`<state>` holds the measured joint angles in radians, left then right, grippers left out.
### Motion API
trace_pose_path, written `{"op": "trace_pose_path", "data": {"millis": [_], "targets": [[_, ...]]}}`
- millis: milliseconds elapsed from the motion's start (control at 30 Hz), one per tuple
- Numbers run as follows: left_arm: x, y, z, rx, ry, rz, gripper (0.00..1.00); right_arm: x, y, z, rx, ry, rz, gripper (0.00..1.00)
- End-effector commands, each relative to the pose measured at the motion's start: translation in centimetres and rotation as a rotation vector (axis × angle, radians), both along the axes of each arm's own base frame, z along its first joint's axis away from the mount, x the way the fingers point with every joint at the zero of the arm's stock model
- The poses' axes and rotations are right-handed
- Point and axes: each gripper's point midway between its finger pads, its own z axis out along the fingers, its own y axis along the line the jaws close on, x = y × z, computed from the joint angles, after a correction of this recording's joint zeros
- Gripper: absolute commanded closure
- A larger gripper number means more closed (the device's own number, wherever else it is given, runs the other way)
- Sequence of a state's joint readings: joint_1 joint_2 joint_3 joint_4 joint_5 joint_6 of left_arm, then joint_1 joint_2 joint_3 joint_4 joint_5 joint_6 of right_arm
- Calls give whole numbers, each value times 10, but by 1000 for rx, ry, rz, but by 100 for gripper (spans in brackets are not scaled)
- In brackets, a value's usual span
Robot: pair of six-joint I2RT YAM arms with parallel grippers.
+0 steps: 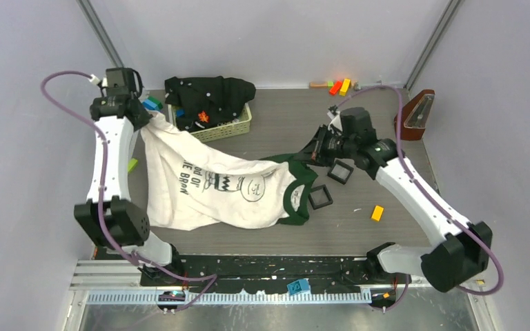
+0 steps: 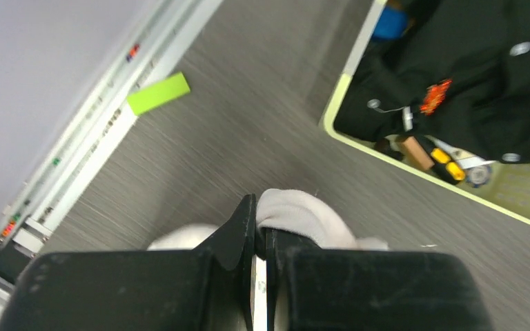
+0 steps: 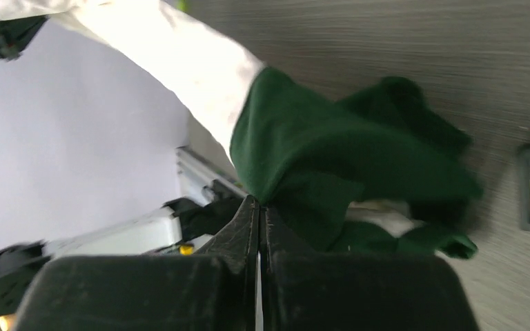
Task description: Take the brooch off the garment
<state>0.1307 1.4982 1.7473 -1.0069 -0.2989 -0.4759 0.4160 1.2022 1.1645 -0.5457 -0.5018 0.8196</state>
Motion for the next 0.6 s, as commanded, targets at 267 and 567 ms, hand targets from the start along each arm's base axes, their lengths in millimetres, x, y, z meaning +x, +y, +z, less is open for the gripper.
{"op": "trace_pose_path", "data": {"millis": [267, 567], "targets": [[64, -14, -78, -170, 25, 17, 59, 33, -13, -109, -163, 91, -99, 100], [5, -130, -51, -41, 28, -407, 11, 33, -37, -144, -431, 29, -18, 29]]}}
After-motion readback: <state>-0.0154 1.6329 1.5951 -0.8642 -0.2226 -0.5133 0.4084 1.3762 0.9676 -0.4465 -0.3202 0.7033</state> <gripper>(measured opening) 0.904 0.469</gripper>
